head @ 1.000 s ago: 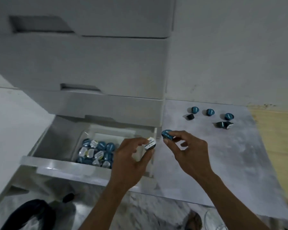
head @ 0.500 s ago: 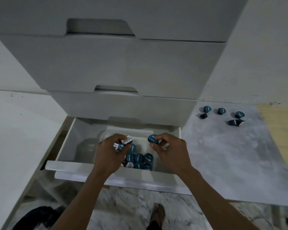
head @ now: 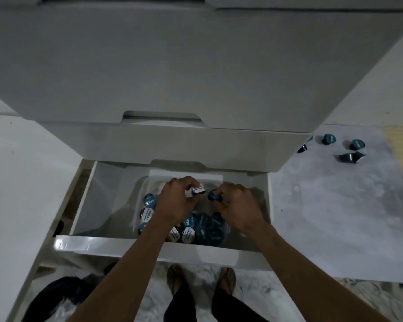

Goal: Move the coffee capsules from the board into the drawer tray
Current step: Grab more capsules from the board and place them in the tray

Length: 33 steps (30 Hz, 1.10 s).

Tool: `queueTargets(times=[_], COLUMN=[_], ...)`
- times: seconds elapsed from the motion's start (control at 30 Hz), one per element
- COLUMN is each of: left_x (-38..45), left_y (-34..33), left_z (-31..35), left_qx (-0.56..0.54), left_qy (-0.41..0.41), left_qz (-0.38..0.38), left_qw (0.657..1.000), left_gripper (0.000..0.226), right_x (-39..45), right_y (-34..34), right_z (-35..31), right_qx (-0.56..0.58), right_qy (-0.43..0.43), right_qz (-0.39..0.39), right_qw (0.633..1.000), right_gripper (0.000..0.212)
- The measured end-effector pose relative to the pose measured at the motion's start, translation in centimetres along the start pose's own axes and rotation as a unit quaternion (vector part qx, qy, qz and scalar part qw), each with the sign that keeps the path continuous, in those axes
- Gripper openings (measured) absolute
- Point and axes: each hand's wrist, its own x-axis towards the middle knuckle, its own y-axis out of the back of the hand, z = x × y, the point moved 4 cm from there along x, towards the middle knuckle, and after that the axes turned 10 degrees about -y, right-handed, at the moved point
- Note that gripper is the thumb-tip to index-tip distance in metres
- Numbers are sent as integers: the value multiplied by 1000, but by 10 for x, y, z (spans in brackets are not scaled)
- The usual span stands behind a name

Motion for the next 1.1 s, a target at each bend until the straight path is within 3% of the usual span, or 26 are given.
queueTargets(times=[0.47, 0.73, 1.1], left_x=[17, 17, 11], left_y=[-31, -35, -35], left_z=[-23, -26, -32], left_qx=[5, 7, -11], left_qy=[39, 30, 29], left_qz=[-100, -102, -102], left_qw=[994, 994, 994], left_gripper=[22, 16, 18], right_x=[16, 13, 13], right_y=[-16, -16, -17], right_z=[4, 5, 12], right_qx=[-106, -111, -86], right_qy=[30, 33, -1], right_qz=[-15, -9, -72], right_qw=[994, 993, 994], right_gripper=[16, 17, 23])
